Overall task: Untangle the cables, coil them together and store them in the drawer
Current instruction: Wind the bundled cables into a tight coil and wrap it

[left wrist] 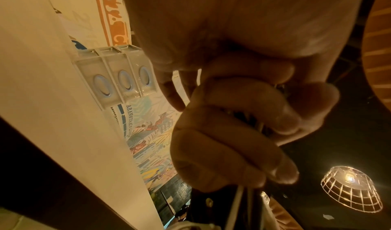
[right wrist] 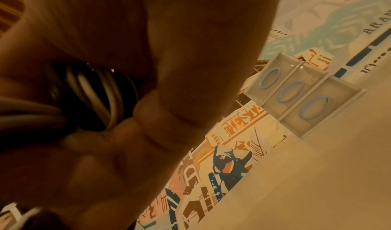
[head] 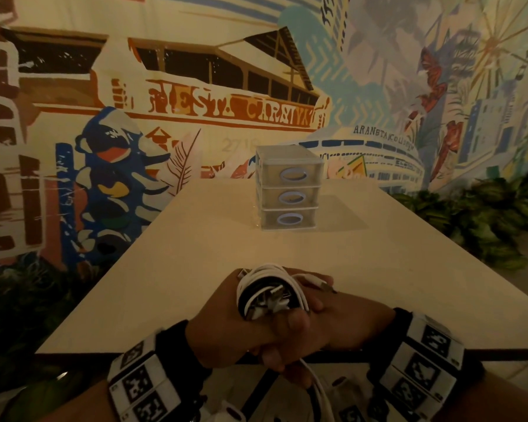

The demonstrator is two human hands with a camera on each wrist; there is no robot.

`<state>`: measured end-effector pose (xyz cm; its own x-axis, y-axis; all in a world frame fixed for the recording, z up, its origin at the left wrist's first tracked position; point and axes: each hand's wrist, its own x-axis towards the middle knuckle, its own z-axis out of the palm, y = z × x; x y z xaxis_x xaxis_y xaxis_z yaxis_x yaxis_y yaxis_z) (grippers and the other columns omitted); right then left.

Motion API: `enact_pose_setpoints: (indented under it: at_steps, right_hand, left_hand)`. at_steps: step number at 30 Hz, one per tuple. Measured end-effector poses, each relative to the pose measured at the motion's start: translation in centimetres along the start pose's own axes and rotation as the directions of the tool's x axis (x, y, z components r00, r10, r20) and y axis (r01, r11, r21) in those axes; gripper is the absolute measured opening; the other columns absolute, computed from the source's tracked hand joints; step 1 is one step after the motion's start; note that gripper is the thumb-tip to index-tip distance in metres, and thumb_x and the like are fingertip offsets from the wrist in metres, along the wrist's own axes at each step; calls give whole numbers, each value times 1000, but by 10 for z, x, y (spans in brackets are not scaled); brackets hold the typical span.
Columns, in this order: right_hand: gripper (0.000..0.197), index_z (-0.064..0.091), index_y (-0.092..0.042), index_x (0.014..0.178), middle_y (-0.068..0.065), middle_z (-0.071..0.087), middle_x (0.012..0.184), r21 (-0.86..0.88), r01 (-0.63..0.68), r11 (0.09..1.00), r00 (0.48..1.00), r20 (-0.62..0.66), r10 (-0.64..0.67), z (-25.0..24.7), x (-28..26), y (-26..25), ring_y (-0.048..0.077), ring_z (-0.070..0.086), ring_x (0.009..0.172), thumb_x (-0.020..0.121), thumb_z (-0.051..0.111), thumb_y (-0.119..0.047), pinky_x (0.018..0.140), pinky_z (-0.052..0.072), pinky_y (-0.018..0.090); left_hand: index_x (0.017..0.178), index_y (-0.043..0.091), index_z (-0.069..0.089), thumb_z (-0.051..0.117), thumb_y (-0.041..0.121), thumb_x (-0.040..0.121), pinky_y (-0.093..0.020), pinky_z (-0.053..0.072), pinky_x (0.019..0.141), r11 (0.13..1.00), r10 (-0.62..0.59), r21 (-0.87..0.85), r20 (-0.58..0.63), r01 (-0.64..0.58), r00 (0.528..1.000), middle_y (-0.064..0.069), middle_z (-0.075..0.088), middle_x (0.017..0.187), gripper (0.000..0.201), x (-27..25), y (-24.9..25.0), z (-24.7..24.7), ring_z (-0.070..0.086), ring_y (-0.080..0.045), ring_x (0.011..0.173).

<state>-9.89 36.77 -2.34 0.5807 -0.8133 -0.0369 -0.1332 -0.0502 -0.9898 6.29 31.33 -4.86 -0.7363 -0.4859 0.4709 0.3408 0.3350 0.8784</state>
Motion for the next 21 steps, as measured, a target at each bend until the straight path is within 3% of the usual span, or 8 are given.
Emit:
enact_pose_setpoints:
  at_steps: [3, 4, 7, 8, 11, 14, 18, 21]
  right_hand:
    - [31, 70, -12, 112, 10, 73, 98, -37, 13, 999, 998, -65, -15, 1, -2, -3, 42, 62, 85, 84, 74, 0, 78, 58, 43]
    - [34, 66, -1, 119, 20, 69, 102, -115, 13, 993, 996, -87, -23, 2, -3, -6, 46, 62, 89, 85, 72, 0, 81, 58, 49]
    - [27, 63, 9, 112, 10, 65, 96, -313, 21, 949, 998, -41, -36, 0, -6, -14, 40, 64, 88, 87, 67, -2, 74, 59, 44]
    - [23, 64, 3, 109, 1, 67, 94, -331, 32, 943, 999, -31, -44, 1, -8, -17, 34, 67, 89, 86, 68, 0, 76, 59, 43]
    - [43, 54, -21, 108, -16, 69, 97, -282, 13, 959, 995, -87, -39, 6, -12, -21, -8, 66, 91, 83, 74, 8, 81, 54, 16]
    - [47, 53, -14, 127, -14, 58, 105, -378, -22, 926, 995, -102, -18, 0, -12, -13, -26, 56, 92, 87, 74, -3, 83, 44, 2]
    - [34, 62, -24, 102, -12, 67, 95, -304, 12, 953, 995, -90, -42, 4, -5, -4, -5, 67, 87, 90, 66, 8, 76, 52, 12]
    - [24, 65, -16, 99, 24, 65, 88, -184, 49, 982, 996, -58, -60, 4, 0, 3, 18, 69, 79, 92, 64, 8, 65, 55, 19]
  left_hand:
    - [96, 37, 73, 75, 52, 77, -16, 54, 67, 998, 34, 52, -21, -33, 999, 18, 73, 84, 25, 5, 9, 9, 68, 3, 74]
    - [105, 36, 69, 74, 50, 77, -14, 53, 70, 998, 45, 39, -25, -44, 999, 21, 72, 88, 32, 5, 7, 10, 68, 4, 79]
    - [133, 34, 43, 73, 31, 84, -12, 49, 84, 991, 114, 73, 7, -114, 993, 29, 68, 103, 58, 4, 4, 13, 64, 7, 97]
    - [132, 36, 46, 72, 23, 85, -12, 48, 86, 982, 147, 118, 19, -148, 989, 28, 68, 102, 55, 4, 2, 12, 63, 7, 98]
    - [98, 40, 61, 71, 23, 86, -12, 47, 84, 935, 258, 252, -6, -248, 966, 27, 65, 96, 23, 4, 1, 9, 62, 6, 93]
    - [88, 27, 63, 70, 24, 87, -14, 47, 83, 916, 285, 287, 29, -281, 958, 24, 63, 93, 8, 5, 3, 6, 62, 3, 89]
    - [86, 11, 64, 68, 7, 85, -25, 53, 83, 927, 269, 260, 41, -270, 962, 8, 69, 91, 6, 7, 9, 3, 68, -13, 91]
    - [84, 10, 66, 70, 12, 86, -36, 56, 82, 914, 273, 308, 10, -262, 962, -1, 71, 88, 5, 7, 12, 2, 70, -22, 87]
